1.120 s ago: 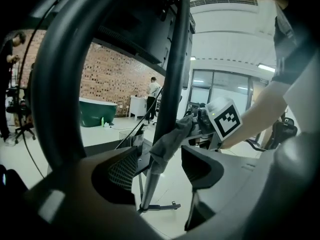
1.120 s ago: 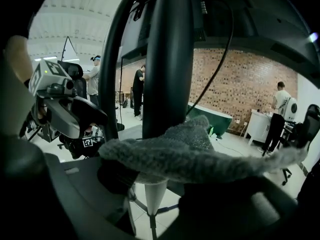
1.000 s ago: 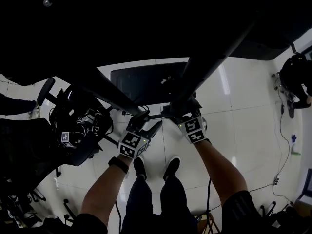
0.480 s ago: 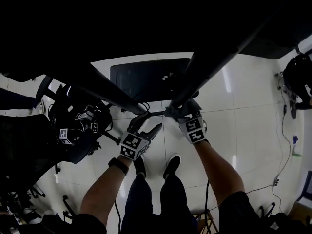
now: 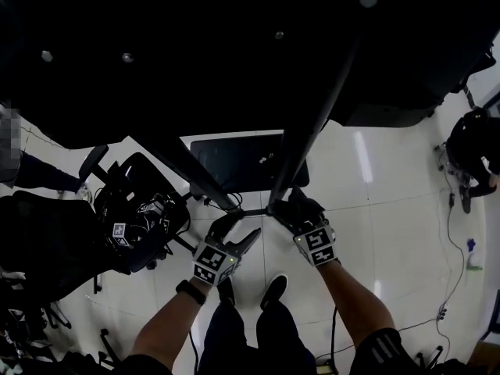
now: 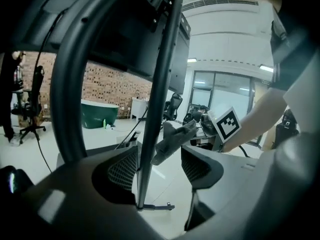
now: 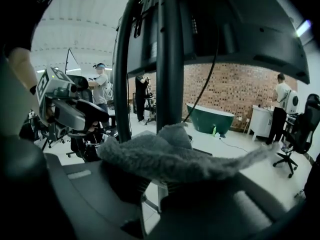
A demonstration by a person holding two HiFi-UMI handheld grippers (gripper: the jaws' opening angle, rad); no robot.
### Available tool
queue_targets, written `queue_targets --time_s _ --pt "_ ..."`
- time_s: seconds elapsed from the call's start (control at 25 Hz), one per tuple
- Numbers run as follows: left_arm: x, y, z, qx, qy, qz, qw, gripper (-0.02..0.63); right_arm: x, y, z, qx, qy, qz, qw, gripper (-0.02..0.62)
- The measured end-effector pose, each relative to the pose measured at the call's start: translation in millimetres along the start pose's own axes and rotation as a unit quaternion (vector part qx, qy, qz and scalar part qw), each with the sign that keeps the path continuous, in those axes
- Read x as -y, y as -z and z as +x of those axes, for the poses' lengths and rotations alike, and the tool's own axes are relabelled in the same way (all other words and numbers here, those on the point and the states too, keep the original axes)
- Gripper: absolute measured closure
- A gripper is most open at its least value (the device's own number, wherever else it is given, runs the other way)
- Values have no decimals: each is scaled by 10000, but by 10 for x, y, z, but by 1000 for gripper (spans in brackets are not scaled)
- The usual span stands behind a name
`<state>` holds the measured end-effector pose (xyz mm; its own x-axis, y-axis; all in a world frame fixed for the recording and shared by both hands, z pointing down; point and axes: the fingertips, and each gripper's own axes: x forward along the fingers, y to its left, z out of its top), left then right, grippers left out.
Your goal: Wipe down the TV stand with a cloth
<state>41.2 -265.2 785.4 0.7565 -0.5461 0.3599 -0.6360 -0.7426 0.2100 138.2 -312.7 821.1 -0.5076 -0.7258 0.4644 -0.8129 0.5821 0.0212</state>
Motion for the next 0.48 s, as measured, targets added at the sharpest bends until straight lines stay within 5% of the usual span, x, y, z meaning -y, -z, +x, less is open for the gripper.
queue_targets --time_s 0.48 --pt "1118 -1125 -1181 719 -8 402 9966 311 -646 -1356 -1668 1316 -403 806 9872 565"
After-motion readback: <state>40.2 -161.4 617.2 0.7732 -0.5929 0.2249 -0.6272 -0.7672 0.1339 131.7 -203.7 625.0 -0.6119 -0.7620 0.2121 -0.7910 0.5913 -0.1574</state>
